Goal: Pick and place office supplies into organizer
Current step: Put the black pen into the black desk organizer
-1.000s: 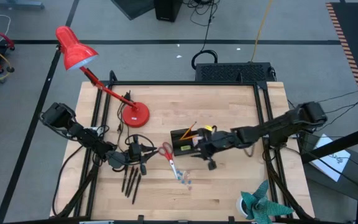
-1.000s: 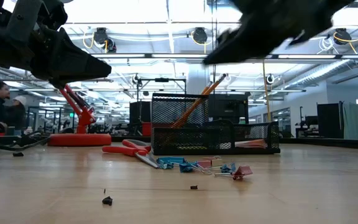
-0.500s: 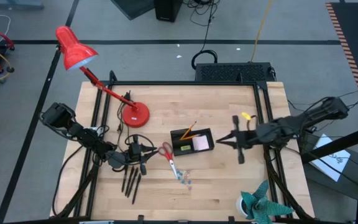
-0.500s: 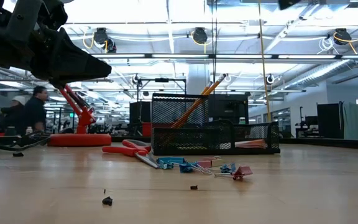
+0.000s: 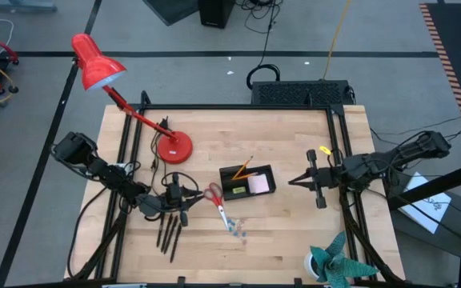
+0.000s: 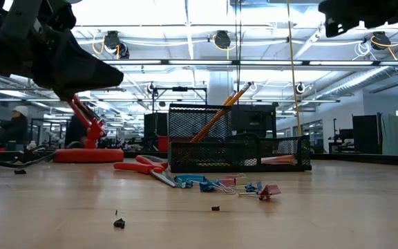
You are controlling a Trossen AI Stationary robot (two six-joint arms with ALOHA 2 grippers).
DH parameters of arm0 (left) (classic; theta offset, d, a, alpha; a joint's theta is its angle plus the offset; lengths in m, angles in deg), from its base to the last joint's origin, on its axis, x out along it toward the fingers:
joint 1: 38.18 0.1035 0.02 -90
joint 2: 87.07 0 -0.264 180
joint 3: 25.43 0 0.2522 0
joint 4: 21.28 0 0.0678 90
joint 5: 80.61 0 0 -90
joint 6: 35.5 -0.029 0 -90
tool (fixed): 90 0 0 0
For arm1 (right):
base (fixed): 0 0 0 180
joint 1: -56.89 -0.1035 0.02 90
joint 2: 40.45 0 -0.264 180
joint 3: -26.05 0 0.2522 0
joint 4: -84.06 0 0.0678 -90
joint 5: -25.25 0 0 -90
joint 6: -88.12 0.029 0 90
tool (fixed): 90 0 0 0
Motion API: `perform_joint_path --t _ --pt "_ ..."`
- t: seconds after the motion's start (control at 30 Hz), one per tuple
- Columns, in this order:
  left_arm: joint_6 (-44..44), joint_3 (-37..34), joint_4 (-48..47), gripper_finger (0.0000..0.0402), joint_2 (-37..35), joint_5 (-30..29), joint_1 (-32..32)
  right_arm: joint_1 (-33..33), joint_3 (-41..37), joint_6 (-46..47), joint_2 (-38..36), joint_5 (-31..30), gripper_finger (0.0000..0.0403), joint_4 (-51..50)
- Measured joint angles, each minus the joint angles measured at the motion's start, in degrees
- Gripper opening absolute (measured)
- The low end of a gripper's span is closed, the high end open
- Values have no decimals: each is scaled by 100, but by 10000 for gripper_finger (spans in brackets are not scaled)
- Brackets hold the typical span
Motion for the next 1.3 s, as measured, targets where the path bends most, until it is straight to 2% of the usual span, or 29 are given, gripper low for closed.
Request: perform_joint_path --t 0.23,0.33,0.47,0.57,0.67,0.73,0.8,0.87,0.97,1.07,1.23,1.3 --pt "440 8 24 67 -53 990 -23 307 -123 -170 -109 -20 1 -238" --pt "346 236 -190 67 -231 1357 -340 383 -123 -86 -126 61 1 -233" --pt "-176 912 -1406 67 -744 1079 -954 485 -123 -75 -194 590 1 -234" --pt "-93 1900 -3365 67 -1224 322 -1364 558 -123 -9 -299 734 1 -223" --pt "722 3211 -6093 67 -1352 -663 -1675 615 -123 3 -420 734 1 -368" --pt "1494 4039 -7744 67 -1270 -1034 -1810 652 -127 45 -498 737 1 -472" --pt "2139 4659 -8916 67 -1137 -1139 -1855 694 -206 70 -597 916 1 -398" --pt "2671 5026 -9723 67 -1006 -982 -1851 754 -322 66 -694 1252 1 -255" --pt "3839 5175 -10422 67 -877 -440 -1735 894 -437 154 -888 1324 0 -133" --pt "5136 4950 -10715 67 -788 75 -1619 1051 -530 293 -1055 1312 0 -125" --pt "6528 4341 -10551 67 -528 1231 -1623 1206 -650 366 -1146 1320 0 -144" --pt "6877 4101 -10357 67 -416 1461 -1659 1230 -652 363 -1150 1331 0 -133"
